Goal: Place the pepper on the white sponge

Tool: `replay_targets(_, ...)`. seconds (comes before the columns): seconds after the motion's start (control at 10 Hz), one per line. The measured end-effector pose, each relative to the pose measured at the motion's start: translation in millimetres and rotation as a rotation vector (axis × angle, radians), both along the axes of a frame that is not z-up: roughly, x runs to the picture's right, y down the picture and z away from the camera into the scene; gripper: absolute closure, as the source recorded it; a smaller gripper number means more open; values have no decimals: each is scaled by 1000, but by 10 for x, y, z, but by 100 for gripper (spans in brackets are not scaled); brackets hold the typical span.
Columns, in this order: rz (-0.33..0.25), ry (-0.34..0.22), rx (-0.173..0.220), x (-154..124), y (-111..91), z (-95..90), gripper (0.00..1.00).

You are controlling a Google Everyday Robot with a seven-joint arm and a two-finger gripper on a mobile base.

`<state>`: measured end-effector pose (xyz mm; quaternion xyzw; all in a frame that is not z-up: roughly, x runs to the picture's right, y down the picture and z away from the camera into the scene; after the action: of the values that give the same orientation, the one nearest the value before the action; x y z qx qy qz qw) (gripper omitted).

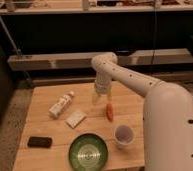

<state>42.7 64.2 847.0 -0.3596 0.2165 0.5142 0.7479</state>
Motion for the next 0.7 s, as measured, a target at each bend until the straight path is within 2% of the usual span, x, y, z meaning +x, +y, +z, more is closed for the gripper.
replay_targets(0.4,44,42,-2,162,-7,200,39)
replay_targets(0.7,39,60,-8,202,7,353,39)
